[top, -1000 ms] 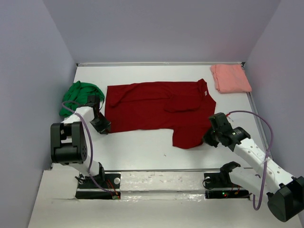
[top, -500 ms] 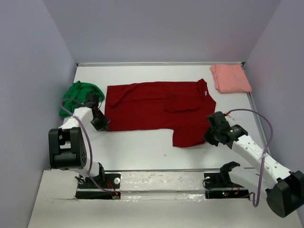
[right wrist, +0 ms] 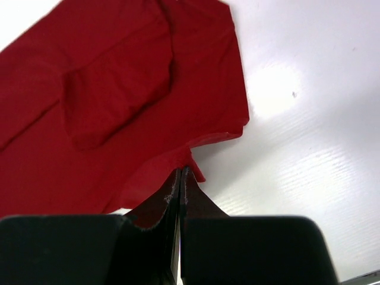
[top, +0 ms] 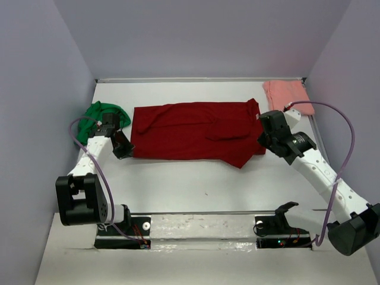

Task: Fold and stack the t-shirts
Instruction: Fold the tshirt

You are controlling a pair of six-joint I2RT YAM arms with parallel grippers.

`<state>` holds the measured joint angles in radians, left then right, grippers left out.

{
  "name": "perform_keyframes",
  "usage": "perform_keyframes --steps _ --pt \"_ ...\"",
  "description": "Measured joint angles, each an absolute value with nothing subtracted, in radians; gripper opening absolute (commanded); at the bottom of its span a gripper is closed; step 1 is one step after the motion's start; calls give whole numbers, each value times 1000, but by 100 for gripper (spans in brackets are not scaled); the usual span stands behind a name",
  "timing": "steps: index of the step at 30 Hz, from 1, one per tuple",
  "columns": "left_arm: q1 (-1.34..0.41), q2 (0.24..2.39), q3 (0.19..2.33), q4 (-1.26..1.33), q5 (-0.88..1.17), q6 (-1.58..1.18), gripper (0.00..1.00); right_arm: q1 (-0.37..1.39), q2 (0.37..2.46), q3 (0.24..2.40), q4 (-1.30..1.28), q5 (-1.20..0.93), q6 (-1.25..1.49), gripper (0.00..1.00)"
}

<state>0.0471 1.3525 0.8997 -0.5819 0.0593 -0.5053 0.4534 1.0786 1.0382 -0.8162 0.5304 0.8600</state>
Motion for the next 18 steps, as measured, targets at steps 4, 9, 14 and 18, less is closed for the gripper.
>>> perform_keyframes --steps 4,9,14,18 --pt "47 1353 926 -590 58 -494 0 453 1106 1106 -821 585 820 0" --pt "47 1353 968 -591 55 -487 0 453 1130 1153 -830 649 789 0" --pt "47 1372 1019 -591 64 -482 0 453 1224 1207 -828 677 760 0" --pt "47 1423 1077 -587 75 -478 0 446 1327 1261 -822 679 732 0"
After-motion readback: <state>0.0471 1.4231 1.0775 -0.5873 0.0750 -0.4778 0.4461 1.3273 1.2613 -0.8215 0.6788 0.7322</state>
